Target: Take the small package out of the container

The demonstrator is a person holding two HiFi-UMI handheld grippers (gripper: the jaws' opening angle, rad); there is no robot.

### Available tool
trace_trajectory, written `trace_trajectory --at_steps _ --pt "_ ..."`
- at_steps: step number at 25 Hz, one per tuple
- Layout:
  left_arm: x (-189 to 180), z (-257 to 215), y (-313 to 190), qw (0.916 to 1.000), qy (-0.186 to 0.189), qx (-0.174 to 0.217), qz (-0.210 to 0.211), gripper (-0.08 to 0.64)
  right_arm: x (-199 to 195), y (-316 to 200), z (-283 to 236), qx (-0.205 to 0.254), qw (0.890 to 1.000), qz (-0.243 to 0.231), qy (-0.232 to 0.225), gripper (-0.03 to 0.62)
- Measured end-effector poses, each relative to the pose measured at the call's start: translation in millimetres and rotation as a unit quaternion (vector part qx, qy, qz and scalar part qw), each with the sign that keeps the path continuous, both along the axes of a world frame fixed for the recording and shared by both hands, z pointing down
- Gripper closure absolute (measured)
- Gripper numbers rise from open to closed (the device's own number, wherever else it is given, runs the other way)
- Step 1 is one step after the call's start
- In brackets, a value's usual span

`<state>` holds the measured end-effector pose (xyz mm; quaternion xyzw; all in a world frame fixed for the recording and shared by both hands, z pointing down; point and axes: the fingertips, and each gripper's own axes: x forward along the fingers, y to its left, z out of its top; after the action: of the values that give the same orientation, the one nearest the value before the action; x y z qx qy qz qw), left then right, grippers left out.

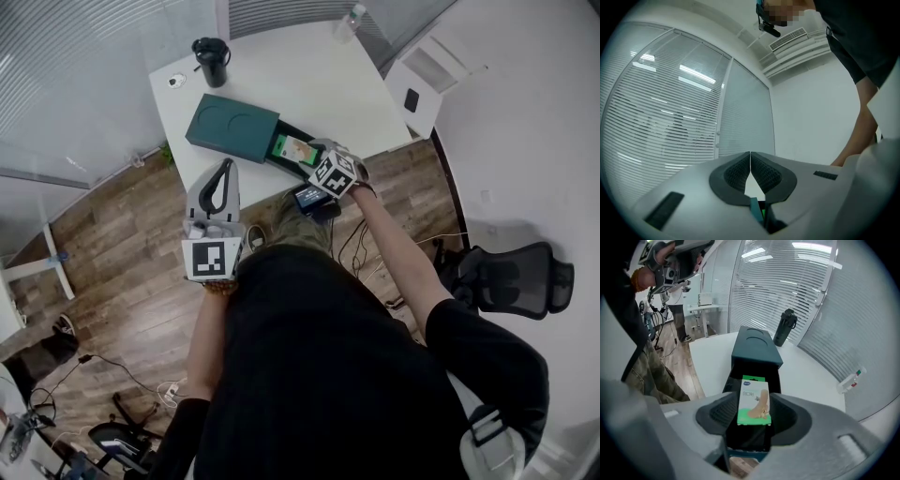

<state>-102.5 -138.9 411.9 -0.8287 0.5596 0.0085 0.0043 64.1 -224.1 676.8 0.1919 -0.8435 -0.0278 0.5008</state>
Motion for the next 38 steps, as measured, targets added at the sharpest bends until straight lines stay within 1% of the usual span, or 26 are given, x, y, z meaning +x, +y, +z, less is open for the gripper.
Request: trace_trajectory --at_steps 6,8,15,21,26,29,30,31,38 --pt "-1.4 1.4 0.8 1.0000 0.005 -0.004 -0.008 0.555 3.3 -1.9 23.6 -0.023 1.000 -0.002 0.016 0.374" --pt "-2.6 1.5 1.1 1.0000 0.002 -0.003 -0.009 0.555 2.9 -2.2 29.5 -0.029 0.999 -0.002 0.019 0.360" --pt "-5.0 5.0 -0.6 0.9998 0.008 -0.010 -0.014 0.555 -0.6 0.3 47.0 -0.049 0.998 -0.010 0.030 0.360" --pt "-7.0 5.1 -0.2 0.9998 0.007 -0.010 -0.014 0.555 -1.3 1.1 56.2 -0.048 0.998 -0.011 0.046 0.360" --pt "-9.0 5.7 0.9 0.9998 0.004 -0.011 -0.015 0.555 1.7 1.3 64.9 -0.034 0.997 -0.010 0.067 0.360" --pt "-9.3 5.1 0.5 0.9999 0.003 -0.008 -0.014 0.555 1.6 0.0 68.5 -0.025 0.997 -0.011 0.077 0.371" --pt "-9.3 5.2 0.3 0.9999 0.003 -0.008 -0.014 0.555 1.6 -0.6 68.8 -0.024 0.997 -0.009 0.077 0.373" --pt "-9.3 5.5 0.1 0.9999 0.002 -0.008 -0.013 0.555 1.9 -1.2 68.6 -0.024 0.997 -0.006 0.076 0.388" --pt "-11.0 5.0 0.1 0.9998 0.007 -0.012 -0.015 0.555 -0.4 -4.3 60.2 -0.034 0.998 0.015 0.052 0.405"
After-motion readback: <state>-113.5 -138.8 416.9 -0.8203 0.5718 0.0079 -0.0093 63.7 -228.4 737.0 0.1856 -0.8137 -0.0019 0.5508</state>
